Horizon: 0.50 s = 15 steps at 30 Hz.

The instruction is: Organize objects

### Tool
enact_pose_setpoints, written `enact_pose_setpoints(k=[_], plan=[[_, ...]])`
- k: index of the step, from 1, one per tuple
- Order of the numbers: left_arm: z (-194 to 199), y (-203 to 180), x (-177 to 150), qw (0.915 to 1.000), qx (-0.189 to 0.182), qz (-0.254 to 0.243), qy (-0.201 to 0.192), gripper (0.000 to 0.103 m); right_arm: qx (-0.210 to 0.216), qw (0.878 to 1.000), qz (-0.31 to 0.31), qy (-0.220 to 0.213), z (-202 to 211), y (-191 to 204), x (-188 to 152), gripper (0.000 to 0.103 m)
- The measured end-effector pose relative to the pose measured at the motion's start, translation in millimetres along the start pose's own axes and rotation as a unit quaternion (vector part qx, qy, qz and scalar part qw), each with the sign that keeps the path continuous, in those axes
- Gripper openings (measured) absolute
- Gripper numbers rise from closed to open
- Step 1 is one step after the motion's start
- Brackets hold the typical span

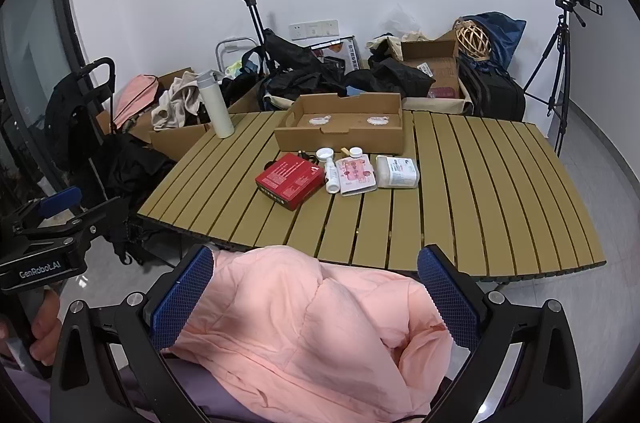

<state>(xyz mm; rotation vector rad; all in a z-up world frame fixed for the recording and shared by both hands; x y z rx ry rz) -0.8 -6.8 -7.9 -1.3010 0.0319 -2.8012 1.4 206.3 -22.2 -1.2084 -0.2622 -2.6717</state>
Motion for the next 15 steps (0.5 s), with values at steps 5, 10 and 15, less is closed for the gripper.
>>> enact_pose_setpoints(k=[5, 10, 15], plan=[[-0.2, 0.6, -1.0, 1.0000, 0.000, -0.001, 0.000, 0.103, 0.000, 1.000, -0.002, 0.000, 0.4, -1.0, 0.0, 0.103], [-0.3, 0.9, -1.7, 1.0000, 0.000, -0.001, 0.000, 0.103, -0.001, 1.000, -0.003, 0.000, 0.8, -1.7, -0.7, 0.103], [-0.2, 0.8, -1.3, 1.0000, 0.000, -0.001, -0.001, 0.103, -0.003, 1.000, -0.004, 0.001, 1.6, -2.4, -0.6, 0.103]])
Point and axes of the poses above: each gripper's, at about its wrist camera, not at the fingertips, and z roughly against the way its jaws point, y to its left, x to its top, the point moved 1 cm from there along -z, roughly the way its jaws point, and after that the axes turned 4 degrees about z, right-handed, at the moved point
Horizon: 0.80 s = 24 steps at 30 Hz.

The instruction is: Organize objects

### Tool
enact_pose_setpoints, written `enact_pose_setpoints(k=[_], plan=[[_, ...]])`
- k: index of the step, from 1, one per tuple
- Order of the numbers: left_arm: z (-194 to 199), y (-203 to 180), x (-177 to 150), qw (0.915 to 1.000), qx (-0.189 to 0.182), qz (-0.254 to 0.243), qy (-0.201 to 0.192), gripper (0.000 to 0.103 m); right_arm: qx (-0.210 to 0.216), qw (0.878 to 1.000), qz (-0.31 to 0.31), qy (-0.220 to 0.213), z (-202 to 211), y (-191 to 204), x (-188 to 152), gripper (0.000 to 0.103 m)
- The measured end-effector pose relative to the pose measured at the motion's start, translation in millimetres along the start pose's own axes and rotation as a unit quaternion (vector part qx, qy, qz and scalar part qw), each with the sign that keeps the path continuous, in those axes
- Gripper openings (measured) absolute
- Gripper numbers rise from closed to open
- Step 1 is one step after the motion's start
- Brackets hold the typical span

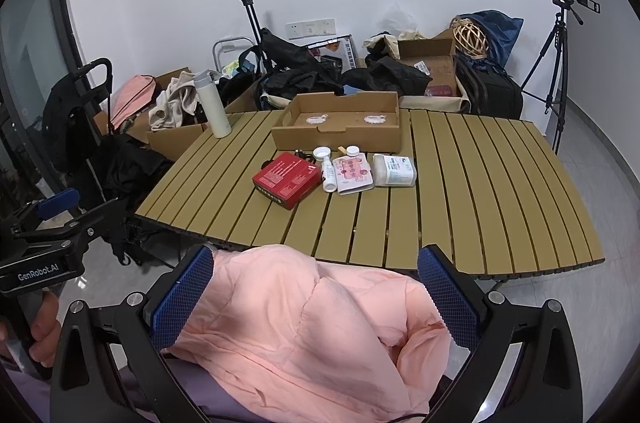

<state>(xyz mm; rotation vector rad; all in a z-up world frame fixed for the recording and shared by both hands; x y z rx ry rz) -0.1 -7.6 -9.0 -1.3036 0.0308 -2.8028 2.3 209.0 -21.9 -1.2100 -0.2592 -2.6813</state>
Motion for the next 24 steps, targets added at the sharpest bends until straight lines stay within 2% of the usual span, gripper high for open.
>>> enact_pose_setpoints(k=[24], plan=[[-4.1, -3.7, 0.3, 0.9998, -0.016, -0.010, 0.009, 0.103, 0.002, 1.000, -0.004, 0.004, -3.2, -3.5, 1.2, 0.103]])
Point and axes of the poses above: each gripper's, at about its wrist camera, not at the fingertips, and z roughly against the way its jaws point, y to its left, x to its top, the point moved 1 cm from there along -z, roughly the way its jaws point, and after that the axes turned 4 degrees about z, right-handed, at the moved point
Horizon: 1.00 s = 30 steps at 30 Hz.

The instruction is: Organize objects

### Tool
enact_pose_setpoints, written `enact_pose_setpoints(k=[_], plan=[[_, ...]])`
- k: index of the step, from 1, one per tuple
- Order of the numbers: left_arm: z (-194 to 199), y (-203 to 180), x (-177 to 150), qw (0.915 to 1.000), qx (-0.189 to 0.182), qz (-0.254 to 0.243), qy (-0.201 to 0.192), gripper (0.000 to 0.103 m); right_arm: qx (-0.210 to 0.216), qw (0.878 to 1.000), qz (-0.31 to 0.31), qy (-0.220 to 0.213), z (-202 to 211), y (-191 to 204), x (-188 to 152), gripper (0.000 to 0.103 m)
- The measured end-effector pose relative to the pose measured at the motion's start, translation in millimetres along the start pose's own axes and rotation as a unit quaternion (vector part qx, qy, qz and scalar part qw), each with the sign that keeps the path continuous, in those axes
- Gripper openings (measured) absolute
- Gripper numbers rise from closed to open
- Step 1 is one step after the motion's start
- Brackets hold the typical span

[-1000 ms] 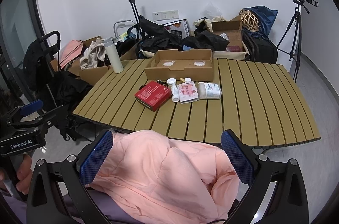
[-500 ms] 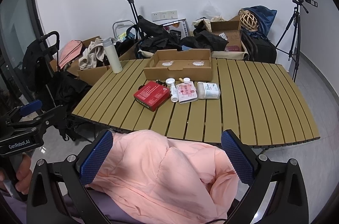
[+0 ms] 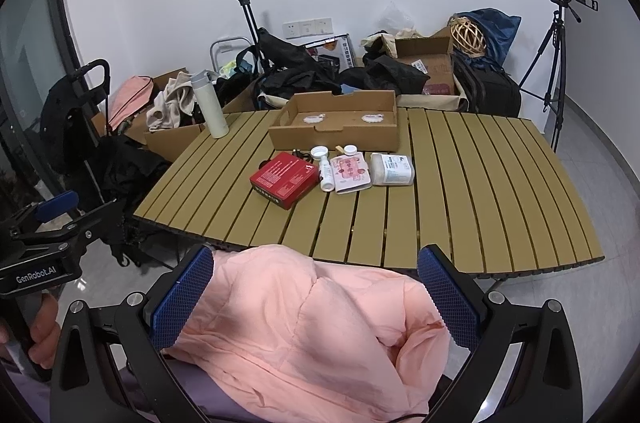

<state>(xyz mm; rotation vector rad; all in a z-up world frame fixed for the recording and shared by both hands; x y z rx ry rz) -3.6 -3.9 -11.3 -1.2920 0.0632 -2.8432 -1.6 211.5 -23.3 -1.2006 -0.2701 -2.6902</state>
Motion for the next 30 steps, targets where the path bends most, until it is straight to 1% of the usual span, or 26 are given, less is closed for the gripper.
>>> enact_pose_setpoints(k=[2, 4, 6, 7, 8, 9, 10, 11, 12, 13, 14, 15, 16, 17, 18, 19, 20, 21, 22, 23, 24, 25, 26, 27, 29, 30], plan=[[-4.9, 0.3, 2.8, 1.0000, -0.005, -0.006, 0.004, 0.103, 0.005, 1.000, 0.003, 0.000, -2.7, -0.6, 1.9, 0.103], [-16.0, 3.3, 11.7, 0.9996, -0.014, -0.024, 0.009, 0.103, 0.014, 1.000, 0.014, -0.013, -5.8, -1.0, 9.0, 0.103], [-27.8, 8.7, 24.4, 0.9987, -0.023, -0.038, 0.023, 0.103, 0.005, 0.999, 0.031, -0.029, -6.8, -1.9, 24.5, 0.103], [-32.8, 13.1, 32.7, 0.9985, -0.027, -0.043, 0.020, 0.103, 0.001, 0.998, 0.042, -0.055, -3.6, -1.8, 35.3, 0.103], [-38.6, 17.4, 41.5, 0.9980, -0.038, -0.051, 0.005, 0.103, 0.004, 0.996, 0.050, -0.074, -1.5, -0.8, 40.3, 0.103], [-43.5, 18.7, 44.7, 0.9968, -0.051, -0.061, -0.009, 0.103, 0.012, 0.992, 0.069, -0.106, -3.4, 0.6, 47.9, 0.103], [-55.4, 20.7, 47.7, 0.9928, -0.081, -0.084, -0.028, 0.103, 0.018, 0.989, 0.082, -0.122, -10.0, 2.2, 50.1, 0.103], [-72.0, 23.1, 47.8, 0.9874, -0.107, -0.109, -0.041, 0.103, 0.023, 0.989, 0.098, -0.112, -34.4, 3.3, 52.3, 0.103], [-88.4, 26.8, 47.4, 0.9880, -0.100, -0.110, -0.041, 0.103, 0.019, 0.992, 0.110, -0.066, -57.9, 4.1, 53.2, 0.103], [-102.8, 31.1, 46.6, 0.9897, -0.095, -0.101, -0.035, 0.103, 0.016, 0.993, 0.116, -0.008, -86.9, 3.8, 52.9, 0.103], [-120.1, 35.6, 45.6, 0.9902, -0.102, -0.093, -0.020, 0.103, 0.003, 0.993, 0.105, 0.047, -123.6, -0.3, 50.9, 0.103], [-142.9, 38.4, 45.6, 0.9894, -0.112, -0.092, 0.009, 0.103, -0.012, 0.993, 0.093, 0.078, -145.2, -3.9, 49.7, 0.103], [-158.9, 38.8, 46.3, 0.9882, -0.116, -0.096, 0.028, 0.103, -0.023, 0.991, 0.081, 0.101, -164.0, -8.2, 49.0, 0.103], [-175.7, 39.7, 47.8, 0.9871, -0.118, -0.099, 0.043, 0.103, -0.026, 0.991, 0.068, 0.112, -182.9, -13.0, 48.7, 0.103], [-199.8, 39.3, 49.9, 0.9869, -0.111, -0.103, 0.056, 0.103, -0.014, 0.992, 0.048, 0.116, -202.3, -19.1, 48.8, 0.103], [-217.1, 37.8, 51.8, 0.9863, -0.106, -0.109, 0.064, 0.103, 0.001, 0.992, 0.034, 0.123, -216.5, -23.0, 49.3, 0.103], [-232.6, 35.6, 51.8, 0.9856, -0.102, -0.113, 0.074, 0.103, 0.037, 0.991, 0.006, 0.130, -239.6, -25.7, 54.5, 0.103], [-255.6, 35.4, 53.6, 0.9833, -0.106, -0.114, 0.094, 0.103, 0.057, 0.990, -0.014, 0.129, -252.0, -26.0, 57.2, 0.101], [-278.8, 36.5, 56.0, 0.9802, -0.125, -0.108, 0.110, 0.102, 0.076, 0.988, -0.033, 0.128, -264.4, -26.8, 59.7, 0.099], [-295.1, 37.4, 56.5, 0.9785, -0.138, -0.101, 0.115, 0.101, 0.089, 0.987, -0.054, 0.122, -284.9, -25.0, 64.6, 0.093], [-317.7, 39.4, 57.5, 0.9795, -0.137, -0.089, 0.118, 0.098, 0.087, 0.987, -0.065, 0.121, -298.9, -22.6, 67.4, 0.088], [-330.6, 41.2, 56.7, 0.9798, -0.136, -0.078, 0.124, 0.090, 0.088, 0.987, -0.067, 0.120, -306.6, -15.9, 69.9, 0.087], [-341.9, 43.0, 56.0, 0.9786, -0.141, -0.069, 0.133, 0.077, 0.092, 0.985, -0.072, 0.127, -321.9, -9.3, 68.6, 0.085], [-353.3, 44.8, 54.2, 0.9752, -0.158, -0.051, 0.146, 0.072, 0.097, 0.984, -0.075, 0.132, -330.9, -5.9, 68.5, 0.079], [-358.8, 43.8, 50.4, 0.9696, -0.189, -0.041, 0.150, 0.070, 0.107, 0.980, -0.077, 0.151, -347.1, -0.1, 65.9, 0.075], [-360.0, 42.0, 45.2, 0.9667, -0.203, -0.041, 0.151, 0.070, 0.103, 0.978, -0.077, 0.167, -355.4, 2.7, 63.1, 0.074]])
Point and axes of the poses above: each gripper's, at about its wrist camera, not at the fingertips, and z roughly against the way its jaws point, y to its left, x to its top, the point moved 1 cm from there along -z, roughly the way its jaws point, and after that the axes turned 4 degrees about z, right-handed, at the moved point
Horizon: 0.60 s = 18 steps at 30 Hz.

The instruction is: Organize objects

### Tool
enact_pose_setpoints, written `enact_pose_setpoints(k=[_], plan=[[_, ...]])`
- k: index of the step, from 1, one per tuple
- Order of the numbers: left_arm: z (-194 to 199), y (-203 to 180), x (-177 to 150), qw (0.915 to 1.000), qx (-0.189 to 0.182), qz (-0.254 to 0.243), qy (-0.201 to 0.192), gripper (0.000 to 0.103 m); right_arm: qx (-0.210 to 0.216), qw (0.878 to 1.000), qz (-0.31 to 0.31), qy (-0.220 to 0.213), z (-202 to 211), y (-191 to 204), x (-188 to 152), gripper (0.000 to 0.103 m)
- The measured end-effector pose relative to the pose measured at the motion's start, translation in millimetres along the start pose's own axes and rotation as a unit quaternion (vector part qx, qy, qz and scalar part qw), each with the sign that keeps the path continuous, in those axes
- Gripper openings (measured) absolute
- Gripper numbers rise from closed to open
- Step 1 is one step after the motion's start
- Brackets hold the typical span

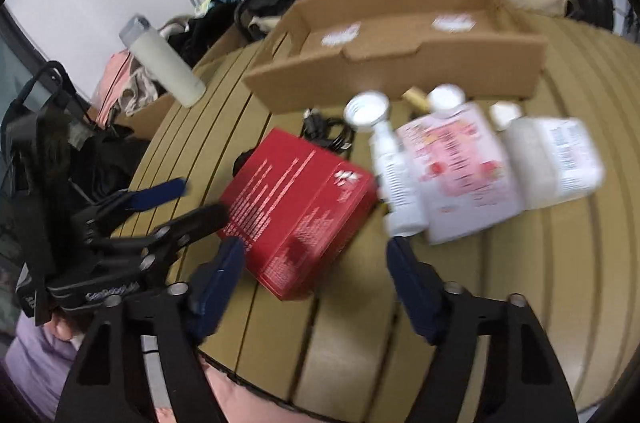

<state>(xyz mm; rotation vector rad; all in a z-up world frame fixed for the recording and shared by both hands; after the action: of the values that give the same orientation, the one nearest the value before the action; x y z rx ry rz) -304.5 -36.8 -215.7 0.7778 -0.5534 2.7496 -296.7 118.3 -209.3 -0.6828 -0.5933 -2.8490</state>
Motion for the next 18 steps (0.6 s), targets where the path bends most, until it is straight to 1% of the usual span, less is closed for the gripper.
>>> enact_pose_setpoints(k=[1, 2, 3, 4, 5, 7, 8, 10, 11, 12, 13, 15, 17, 18], plan=[[-4.3, 0.6, -2.1, 1.0000, -0.006, -0.001, 0.004, 0.064, -0.005, 1.000, 0.000, 0.009, -4.9, 0.0, 0.0, 0.071], [-7.7, 0.0, -5.1, 0.9999, -0.009, 0.003, 0.011, 0.059, -0.005, 1.000, 0.000, 0.012, -10.1, -0.3, -0.2, 0.066], [-11.5, -0.3, -8.3, 0.9997, -0.012, 0.010, 0.020, 0.056, 0.008, 1.000, -0.005, 0.013, -15.0, -1.8, -0.1, 0.060], [-10.8, -2.1, -11.4, 0.9996, -0.017, 0.018, 0.016, 0.056, 0.019, 1.000, -0.012, 0.015, -16.7, -3.7, -0.7, 0.055], [-10.3, -4.0, -12.2, 0.9996, -0.013, 0.023, 0.011, 0.051, 0.026, 0.999, -0.015, 0.018, -16.9, -4.0, -1.7, 0.040], [-1.1, -14.6, -18.7, 0.9994, -0.018, 0.030, 0.006, 0.049, 0.013, 1.000, -0.014, 0.016, -12.8, -6.8, -2.5, 0.039], [7.6, -24.4, -24.0, 0.9994, -0.022, 0.026, 0.000, 0.047, 0.002, 1.000, -0.009, 0.009, -3.0, -6.6, -4.3, 0.037], [21.6, -36.6, -29.9, 0.9994, -0.028, 0.019, -0.010, 0.042, -0.002, 1.000, -0.005, -0.001, 16.3, -6.5, -6.4, 0.035], [30.5, -42.0, -32.3, 0.9991, -0.034, 0.018, -0.017, 0.040, -0.004, 1.000, 0.002, -0.014, 30.7, -5.6, -8.9, 0.033], [41.2, -48.2, -31.5, 0.9984, -0.044, 0.021, -0.027, 0.040, -0.005, 1.000, 0.009, -0.023, 44.3, -4.9, -11.3, 0.032], [47.9, -51.2, -28.4, 0.9979, -0.050, 0.025, -0.035, 0.038, -0.004, 0.999, 0.014, -0.029, 55.2, -4.4, -12.1, 0.032], [57.9, -56.2, -15.7, 0.9966, -0.057, 0.032, -0.049, 0.038, -0.002, 0.999, 0.017, -0.040, 73.6, -4.1, -8.4, 0.032], [62.9, -57.5, 6.4, 0.9951, -0.067, 0.039, -0.062, 0.038, 0.000, 0.998, 0.022, -0.050, 84.3, -3.5, 3.2, 0.032], [63.5, -56.2, 24.4, 0.9942, -0.076, 0.043, -0.063, 0.038, -0.003, 0.998, 0.028, -0.058, 90.6, -3.5, 16.0, 0.032]])
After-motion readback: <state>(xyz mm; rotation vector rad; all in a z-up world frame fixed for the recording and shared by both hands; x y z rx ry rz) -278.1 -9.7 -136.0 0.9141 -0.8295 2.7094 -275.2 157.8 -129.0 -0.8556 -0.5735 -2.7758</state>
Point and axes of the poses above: each gripper's, at about its wrist camera, not at the fingertips, and z roughly against the way its jaws point, y to its left, x to its top, the point moved 1 cm from there along -z, roughly the way its jaws point, and after that the axes turned 4 degrees about z, right-handed, at the moved point
